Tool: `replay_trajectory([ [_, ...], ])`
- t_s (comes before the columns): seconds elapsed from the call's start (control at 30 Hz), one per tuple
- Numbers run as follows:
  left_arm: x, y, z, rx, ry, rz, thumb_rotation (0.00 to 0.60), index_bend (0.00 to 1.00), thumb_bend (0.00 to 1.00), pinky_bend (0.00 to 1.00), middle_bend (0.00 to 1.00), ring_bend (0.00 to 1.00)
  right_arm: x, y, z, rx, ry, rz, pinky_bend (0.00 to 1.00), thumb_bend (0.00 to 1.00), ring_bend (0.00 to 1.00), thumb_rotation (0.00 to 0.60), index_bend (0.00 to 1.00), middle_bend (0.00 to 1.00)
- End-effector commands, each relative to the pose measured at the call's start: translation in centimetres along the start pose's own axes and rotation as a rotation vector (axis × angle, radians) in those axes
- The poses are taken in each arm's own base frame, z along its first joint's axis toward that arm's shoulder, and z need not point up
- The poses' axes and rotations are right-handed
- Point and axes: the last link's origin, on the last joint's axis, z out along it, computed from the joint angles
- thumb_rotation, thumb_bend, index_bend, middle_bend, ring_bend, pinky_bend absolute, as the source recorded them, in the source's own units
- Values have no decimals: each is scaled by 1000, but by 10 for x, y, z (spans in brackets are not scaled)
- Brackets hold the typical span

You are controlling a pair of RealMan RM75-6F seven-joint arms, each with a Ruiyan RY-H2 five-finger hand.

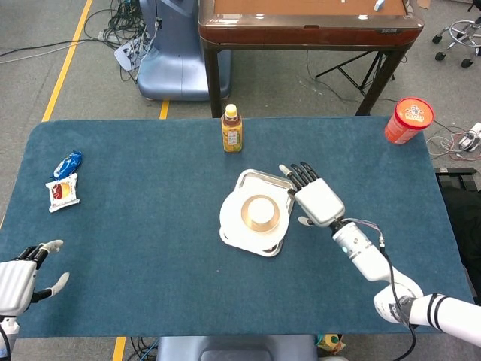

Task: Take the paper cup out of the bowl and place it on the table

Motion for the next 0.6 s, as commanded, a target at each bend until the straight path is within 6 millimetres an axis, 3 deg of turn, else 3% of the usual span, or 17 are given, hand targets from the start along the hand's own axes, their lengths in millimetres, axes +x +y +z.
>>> replay_trajectory([
  [0.03,0,-1,1,3,0,-1,600,271,243,591,371,337,-1,-8,7,25,-4,-15,0,184,0,600,471,13],
  [0.6,1,-2,1,6,-2,-5,600,271,243,591,371,337,-7,-38,33,81,-13,-9,0,312,0,600,472,13],
])
